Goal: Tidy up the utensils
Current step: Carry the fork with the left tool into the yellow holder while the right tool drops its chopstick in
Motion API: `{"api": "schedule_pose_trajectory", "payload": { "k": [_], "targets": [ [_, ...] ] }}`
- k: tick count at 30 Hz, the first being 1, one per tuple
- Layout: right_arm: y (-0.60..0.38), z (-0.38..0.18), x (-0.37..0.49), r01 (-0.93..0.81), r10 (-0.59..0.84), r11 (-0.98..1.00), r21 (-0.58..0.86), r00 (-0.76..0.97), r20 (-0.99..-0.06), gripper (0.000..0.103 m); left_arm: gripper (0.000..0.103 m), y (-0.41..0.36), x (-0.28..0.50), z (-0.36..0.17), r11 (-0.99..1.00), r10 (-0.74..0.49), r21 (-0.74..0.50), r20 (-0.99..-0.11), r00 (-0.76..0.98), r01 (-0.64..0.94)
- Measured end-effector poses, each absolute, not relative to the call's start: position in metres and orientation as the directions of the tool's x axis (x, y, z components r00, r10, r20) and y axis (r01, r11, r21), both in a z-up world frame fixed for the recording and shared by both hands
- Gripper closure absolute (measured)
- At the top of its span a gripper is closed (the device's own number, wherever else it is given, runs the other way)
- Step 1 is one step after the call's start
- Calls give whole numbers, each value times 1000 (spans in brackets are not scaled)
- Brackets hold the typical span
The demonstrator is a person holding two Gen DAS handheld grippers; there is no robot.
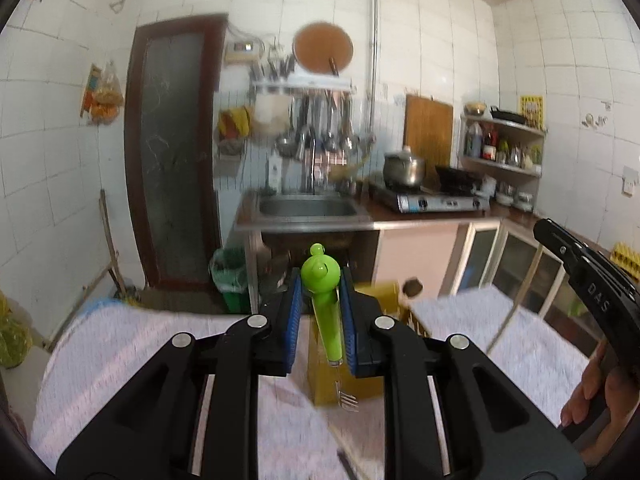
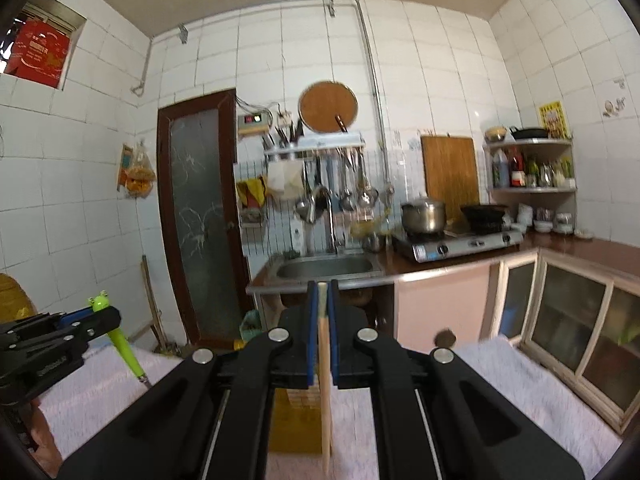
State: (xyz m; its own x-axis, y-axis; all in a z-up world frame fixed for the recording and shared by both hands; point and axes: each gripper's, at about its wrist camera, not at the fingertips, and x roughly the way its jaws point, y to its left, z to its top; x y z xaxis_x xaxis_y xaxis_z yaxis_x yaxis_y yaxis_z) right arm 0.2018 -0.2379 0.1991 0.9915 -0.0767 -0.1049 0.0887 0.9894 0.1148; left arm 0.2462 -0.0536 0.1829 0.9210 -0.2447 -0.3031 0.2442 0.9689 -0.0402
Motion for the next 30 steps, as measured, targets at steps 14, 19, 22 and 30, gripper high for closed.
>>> {"api": "schedule_pose_trajectory", "payload": {
  "k": [14,19,22,30],
  "targets": [
    [-222,226,281,54,-49,995,82,996,-70,98,86,-87,349,183,972,-229,-16,-286,930,235],
    [-223,186,311,42,-30,996,75,986,-162,98,86,-86,380,142,973,-226,-35,-360,905,229],
    [-226,163,324,38,-20,997,73,973,-230,98,86,-81,390,121,975,-219,-56,-408,887,215],
    [-241,144,330,72,-41,994,80,940,-338,37,27,-46,356,132,984,-169,-116,-399,901,134]
  ]
}}
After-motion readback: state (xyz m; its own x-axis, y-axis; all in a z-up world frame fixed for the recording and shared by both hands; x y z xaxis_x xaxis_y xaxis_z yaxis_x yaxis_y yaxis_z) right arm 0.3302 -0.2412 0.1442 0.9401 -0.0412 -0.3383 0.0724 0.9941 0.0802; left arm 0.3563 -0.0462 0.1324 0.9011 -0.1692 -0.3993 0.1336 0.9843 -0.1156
